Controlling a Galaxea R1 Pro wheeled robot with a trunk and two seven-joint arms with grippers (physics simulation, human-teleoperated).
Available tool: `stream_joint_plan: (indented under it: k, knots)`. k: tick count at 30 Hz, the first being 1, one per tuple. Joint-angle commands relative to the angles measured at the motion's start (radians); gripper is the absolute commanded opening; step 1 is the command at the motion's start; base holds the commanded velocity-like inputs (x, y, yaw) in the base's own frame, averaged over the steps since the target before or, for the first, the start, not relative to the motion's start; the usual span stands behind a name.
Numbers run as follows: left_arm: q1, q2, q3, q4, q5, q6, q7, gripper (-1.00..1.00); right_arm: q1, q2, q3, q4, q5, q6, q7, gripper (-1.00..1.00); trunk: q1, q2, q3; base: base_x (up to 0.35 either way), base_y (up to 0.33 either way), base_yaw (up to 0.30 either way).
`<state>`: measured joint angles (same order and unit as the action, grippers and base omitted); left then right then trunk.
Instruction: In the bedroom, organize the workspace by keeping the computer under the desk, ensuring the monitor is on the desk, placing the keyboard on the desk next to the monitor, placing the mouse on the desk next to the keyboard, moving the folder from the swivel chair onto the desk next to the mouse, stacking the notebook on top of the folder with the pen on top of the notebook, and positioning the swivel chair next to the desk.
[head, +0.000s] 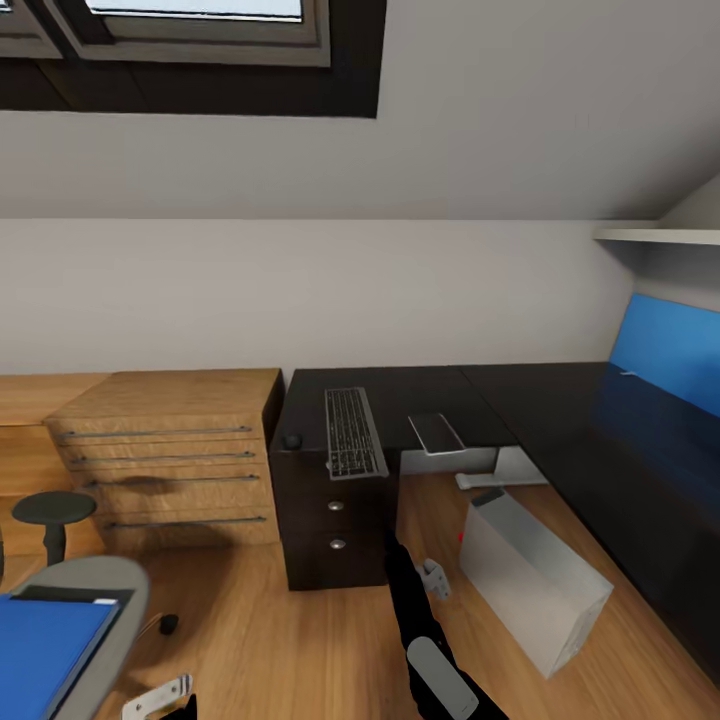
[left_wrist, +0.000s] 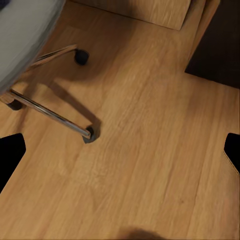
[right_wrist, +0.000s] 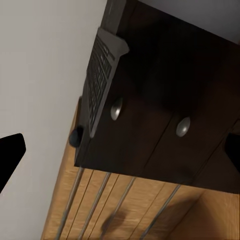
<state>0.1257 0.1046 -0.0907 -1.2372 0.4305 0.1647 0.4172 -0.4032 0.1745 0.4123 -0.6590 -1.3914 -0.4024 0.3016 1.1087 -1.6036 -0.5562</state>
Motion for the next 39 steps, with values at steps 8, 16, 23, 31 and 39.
stream_joint_plan:
  k: [8,16,23,31,39]
  knots:
    - [0.000,0.001,-0.003,-0.002,0.006,0.003,0.008,1.00,-0.001,0.000,0.001,0.001,-0.011,0.064,0.005,1.00,0.001,0.000,-0.001,0.318,0.000,0.000]
    - [0.000,0.001,-0.003,-0.002,0.005,0.003,0.008,1.00,-0.002,0.000,-0.042,0.002,-0.008,0.217,0.007,1.00,0.001,0.000,-0.001,0.205,0.000,0.000]
    - [0.000,0.001,-0.003,-0.002,0.005,0.003,0.008,1.00,-0.002,0.000,-0.045,0.002,-0.008,0.227,0.006,1.00,0.001,0.000,-0.001,0.100,0.000,0.000]
    - [0.000,0.001,-0.003,-0.007,0.006,0.002,0.007,1.00,-0.002,0.000,-0.045,0.001,-0.008,0.257,0.007,1.00,0.004,-0.007,-0.004,0.075,0.000,0.000]
    - [0.000,-0.002,-0.003,-0.010,0.007,0.001,0.009,1.00,-0.002,0.000,-0.044,0.001,-0.007,0.258,0.008,1.00,0.035,-0.063,-0.029,0.003,0.000,0.000]
